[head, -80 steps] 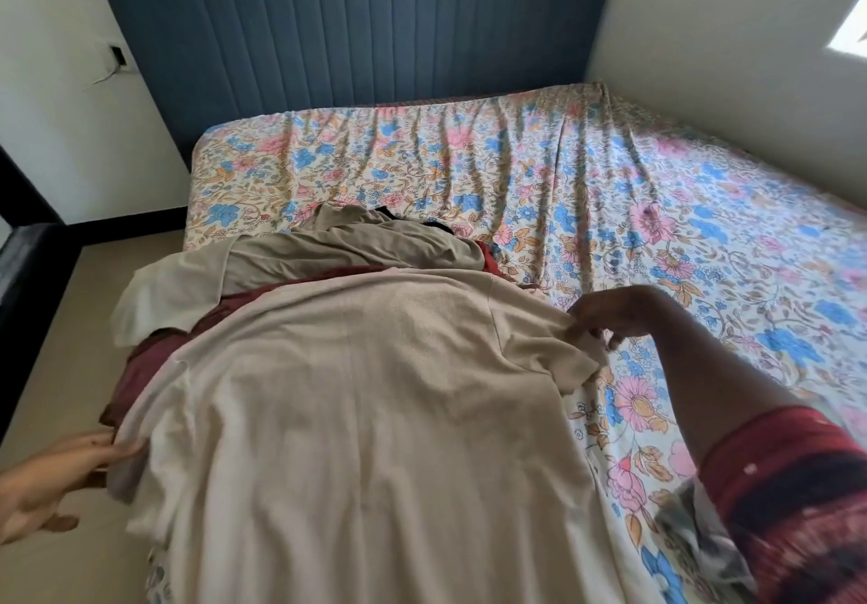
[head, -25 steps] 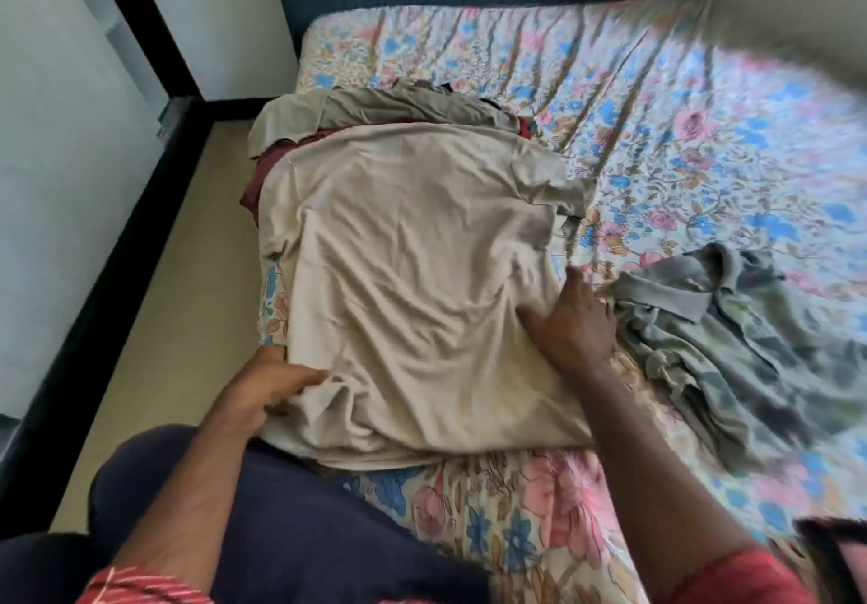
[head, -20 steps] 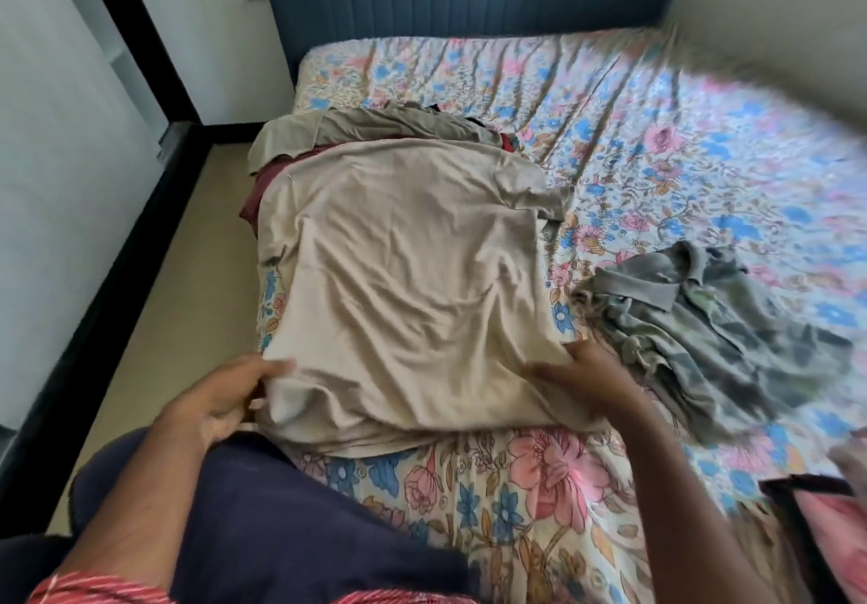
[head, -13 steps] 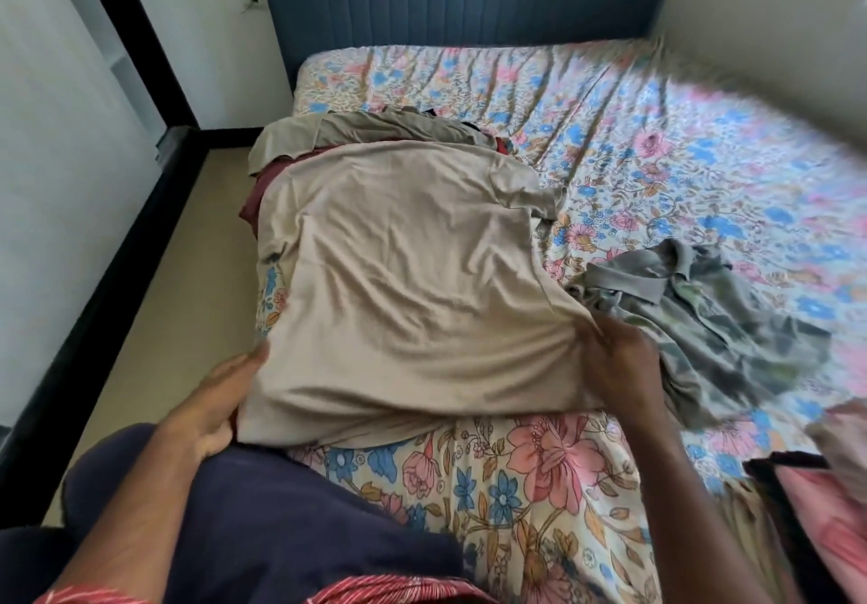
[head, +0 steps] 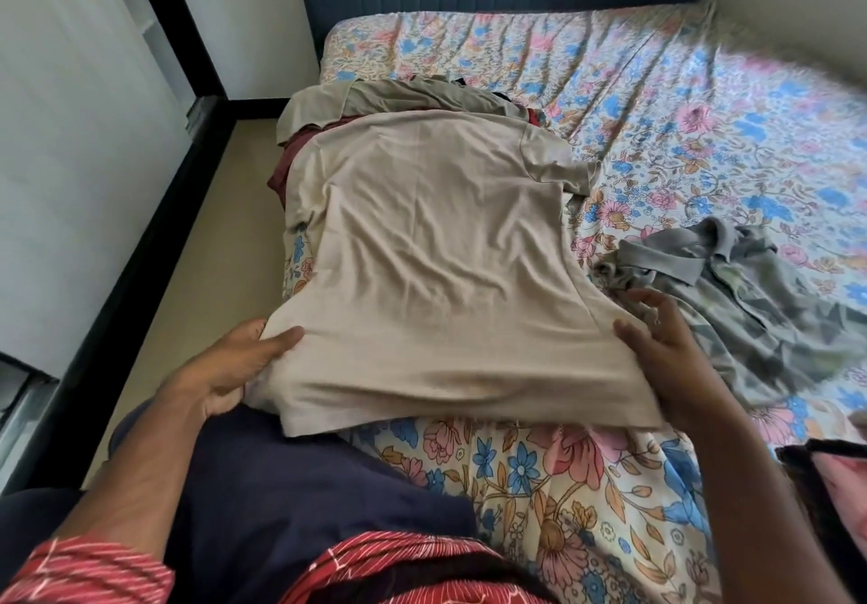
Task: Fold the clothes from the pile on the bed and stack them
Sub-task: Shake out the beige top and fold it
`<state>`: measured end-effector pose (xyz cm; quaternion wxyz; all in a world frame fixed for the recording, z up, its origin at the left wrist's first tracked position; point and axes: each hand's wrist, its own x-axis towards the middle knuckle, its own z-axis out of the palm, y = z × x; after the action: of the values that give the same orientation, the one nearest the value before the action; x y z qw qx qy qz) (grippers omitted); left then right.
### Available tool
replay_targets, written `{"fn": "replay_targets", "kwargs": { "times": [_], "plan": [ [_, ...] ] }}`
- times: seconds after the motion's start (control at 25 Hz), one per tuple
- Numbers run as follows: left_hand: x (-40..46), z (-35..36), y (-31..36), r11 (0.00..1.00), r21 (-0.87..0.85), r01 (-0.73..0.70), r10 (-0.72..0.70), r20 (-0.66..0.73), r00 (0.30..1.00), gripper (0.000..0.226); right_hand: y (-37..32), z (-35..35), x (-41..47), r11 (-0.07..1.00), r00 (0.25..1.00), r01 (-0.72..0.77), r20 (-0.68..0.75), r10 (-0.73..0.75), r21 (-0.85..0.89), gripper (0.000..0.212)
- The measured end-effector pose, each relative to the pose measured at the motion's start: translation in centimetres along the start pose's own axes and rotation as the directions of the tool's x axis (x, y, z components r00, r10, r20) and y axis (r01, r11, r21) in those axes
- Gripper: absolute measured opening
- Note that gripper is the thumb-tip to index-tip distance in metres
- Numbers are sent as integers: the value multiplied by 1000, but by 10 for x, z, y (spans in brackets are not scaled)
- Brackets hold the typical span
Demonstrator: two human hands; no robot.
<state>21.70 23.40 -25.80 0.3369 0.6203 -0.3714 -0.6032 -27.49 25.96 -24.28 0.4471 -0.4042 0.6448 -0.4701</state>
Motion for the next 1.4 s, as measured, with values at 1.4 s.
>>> {"fn": "replay_targets", "kwargs": {
  "times": [1.4],
  "plan": [
    [58,-9,-47,990,14,-137,137,-170,976,18,-63,541,191,-145,718,681,694,-60,-718,71]
  ]
}}
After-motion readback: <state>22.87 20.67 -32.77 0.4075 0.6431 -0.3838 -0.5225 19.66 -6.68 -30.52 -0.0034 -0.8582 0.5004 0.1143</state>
